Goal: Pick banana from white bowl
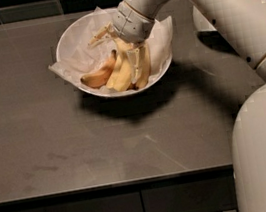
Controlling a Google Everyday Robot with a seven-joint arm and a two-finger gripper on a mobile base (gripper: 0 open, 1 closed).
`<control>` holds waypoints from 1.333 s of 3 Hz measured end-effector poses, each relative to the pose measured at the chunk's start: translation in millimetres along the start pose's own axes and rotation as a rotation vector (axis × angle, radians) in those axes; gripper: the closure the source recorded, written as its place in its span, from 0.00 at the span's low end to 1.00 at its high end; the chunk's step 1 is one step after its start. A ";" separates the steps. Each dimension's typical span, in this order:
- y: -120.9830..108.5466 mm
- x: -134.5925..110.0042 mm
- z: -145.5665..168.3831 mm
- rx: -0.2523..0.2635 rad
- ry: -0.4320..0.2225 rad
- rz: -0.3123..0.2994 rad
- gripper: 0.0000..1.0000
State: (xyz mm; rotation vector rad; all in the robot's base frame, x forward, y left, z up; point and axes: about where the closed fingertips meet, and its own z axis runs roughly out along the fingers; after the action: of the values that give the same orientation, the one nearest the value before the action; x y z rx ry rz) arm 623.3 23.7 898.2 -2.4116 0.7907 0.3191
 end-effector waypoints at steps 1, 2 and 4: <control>6.3 4.3 7.8 -0.007 -0.011 0.025 0.39; 13.9 8.4 15.9 -0.029 -0.008 0.057 0.62; 21.2 12.0 20.4 -0.053 0.014 0.093 1.00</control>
Offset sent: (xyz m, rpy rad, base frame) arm -0.0101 -0.0139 -0.0325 -0.0554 0.0909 -0.0493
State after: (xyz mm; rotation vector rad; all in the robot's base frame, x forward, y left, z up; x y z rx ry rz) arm 619.2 16.2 867.6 -2.4331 0.9134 0.3642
